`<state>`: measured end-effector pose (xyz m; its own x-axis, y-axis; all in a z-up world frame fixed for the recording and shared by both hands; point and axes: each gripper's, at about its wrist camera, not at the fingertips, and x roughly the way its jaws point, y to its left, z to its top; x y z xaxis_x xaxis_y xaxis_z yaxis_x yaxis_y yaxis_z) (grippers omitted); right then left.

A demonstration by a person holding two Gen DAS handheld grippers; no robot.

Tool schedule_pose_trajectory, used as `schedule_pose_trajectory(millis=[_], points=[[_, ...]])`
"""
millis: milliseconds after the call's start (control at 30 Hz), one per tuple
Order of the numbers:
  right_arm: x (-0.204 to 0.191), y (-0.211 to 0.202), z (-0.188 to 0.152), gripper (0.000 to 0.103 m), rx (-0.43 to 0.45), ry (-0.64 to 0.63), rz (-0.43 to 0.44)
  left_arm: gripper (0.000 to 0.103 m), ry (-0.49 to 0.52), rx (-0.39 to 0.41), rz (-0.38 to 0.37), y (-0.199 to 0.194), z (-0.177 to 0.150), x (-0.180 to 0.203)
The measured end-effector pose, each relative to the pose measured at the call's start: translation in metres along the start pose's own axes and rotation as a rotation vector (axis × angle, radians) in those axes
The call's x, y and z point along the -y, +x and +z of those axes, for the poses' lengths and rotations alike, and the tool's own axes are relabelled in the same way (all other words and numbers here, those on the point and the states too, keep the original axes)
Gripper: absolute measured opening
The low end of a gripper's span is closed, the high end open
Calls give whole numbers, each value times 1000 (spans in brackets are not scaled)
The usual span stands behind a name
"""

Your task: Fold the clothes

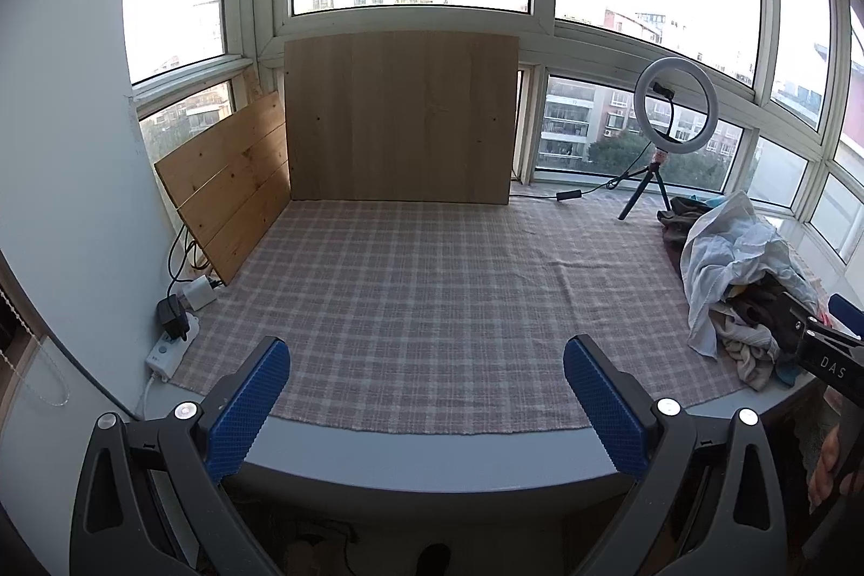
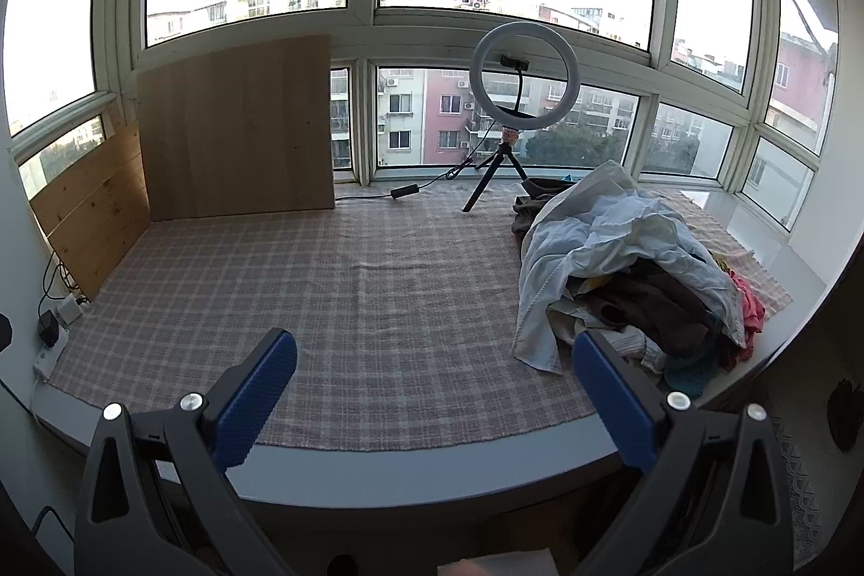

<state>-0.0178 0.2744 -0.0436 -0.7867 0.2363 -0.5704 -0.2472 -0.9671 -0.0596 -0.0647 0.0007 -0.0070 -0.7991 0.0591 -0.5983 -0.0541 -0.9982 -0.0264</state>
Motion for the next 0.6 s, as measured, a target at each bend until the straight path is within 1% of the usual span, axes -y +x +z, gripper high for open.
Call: schedule_pose_trajectory(millis=[133, 233, 433, 600], points=[[-3, 21, 7, 103, -35, 20, 0, 102, 19, -6, 2, 19, 12, -3], [-7, 35, 13, 103, -55, 45, 0, 102, 24, -10, -18, 33, 21, -7], [-22, 55, 26, 103, -56, 41, -46, 101, 45, -19, -46, 65, 42, -12], [-31, 69, 36, 103, -58, 48, -101, 101, 74, -15, -66, 86, 56, -14]])
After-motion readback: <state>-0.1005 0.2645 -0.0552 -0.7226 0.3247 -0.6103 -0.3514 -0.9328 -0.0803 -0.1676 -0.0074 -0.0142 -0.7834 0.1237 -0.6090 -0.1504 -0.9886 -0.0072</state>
